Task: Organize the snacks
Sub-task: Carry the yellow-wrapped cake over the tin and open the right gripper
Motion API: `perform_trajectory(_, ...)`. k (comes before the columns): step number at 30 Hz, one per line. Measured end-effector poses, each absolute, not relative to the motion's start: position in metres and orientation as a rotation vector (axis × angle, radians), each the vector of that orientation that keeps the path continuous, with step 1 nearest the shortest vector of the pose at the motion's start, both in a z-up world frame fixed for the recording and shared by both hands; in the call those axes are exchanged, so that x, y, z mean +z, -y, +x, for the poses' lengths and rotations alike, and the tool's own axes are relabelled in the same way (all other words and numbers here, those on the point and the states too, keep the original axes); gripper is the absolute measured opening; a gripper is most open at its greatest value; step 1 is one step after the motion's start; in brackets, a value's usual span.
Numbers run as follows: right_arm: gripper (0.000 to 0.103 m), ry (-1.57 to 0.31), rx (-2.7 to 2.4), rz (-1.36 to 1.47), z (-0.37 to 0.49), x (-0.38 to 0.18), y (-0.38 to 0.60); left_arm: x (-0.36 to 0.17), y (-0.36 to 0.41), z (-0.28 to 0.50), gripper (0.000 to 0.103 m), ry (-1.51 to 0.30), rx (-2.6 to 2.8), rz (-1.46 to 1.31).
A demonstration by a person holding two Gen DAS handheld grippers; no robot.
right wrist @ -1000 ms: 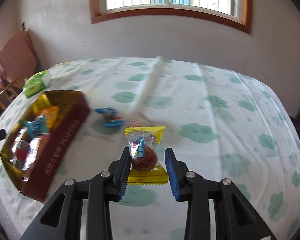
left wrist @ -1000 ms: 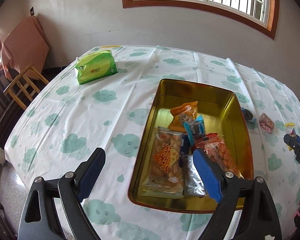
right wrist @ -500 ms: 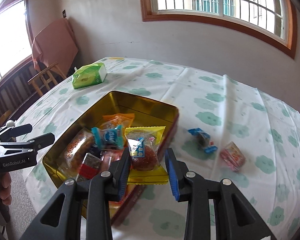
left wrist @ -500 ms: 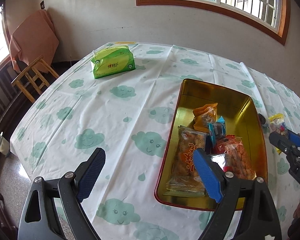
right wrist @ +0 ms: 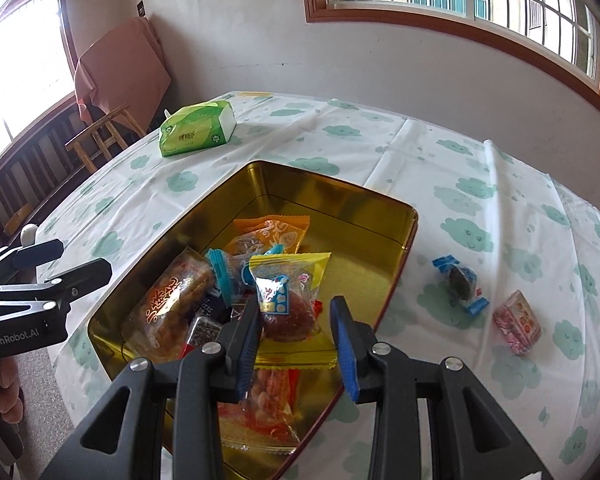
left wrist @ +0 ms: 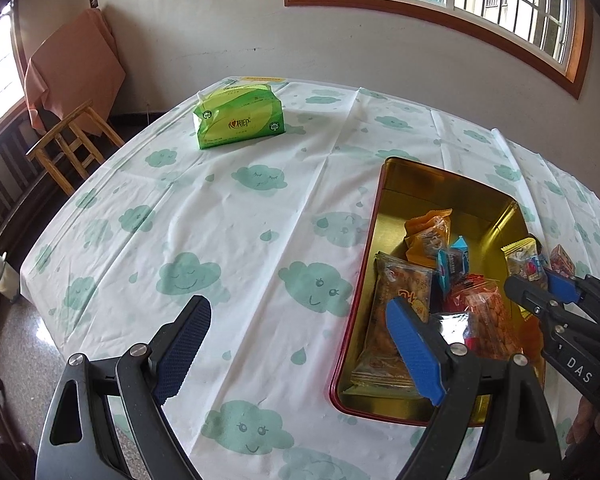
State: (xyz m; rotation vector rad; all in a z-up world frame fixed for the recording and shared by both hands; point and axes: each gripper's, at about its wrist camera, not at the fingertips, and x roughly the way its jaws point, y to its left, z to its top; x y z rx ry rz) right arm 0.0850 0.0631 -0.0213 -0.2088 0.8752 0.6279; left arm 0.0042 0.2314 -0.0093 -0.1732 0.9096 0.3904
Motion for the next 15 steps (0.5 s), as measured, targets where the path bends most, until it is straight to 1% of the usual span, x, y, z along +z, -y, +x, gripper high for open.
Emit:
perform_trajectory(12, 0.036, -0.884, 0.648, -0.189, 0.087, -0.026, -0.066, -0.013, -0.229, 0.007, 0.087, -0.921, 0.387, -0.175)
perform_trajectory(15, 0.041, -0.873, 0.652, -0.163, 0.089, -0.020, -0.058, -0.013, -0.229, 0.007, 0.087, -0.921, 0.387, -0.175)
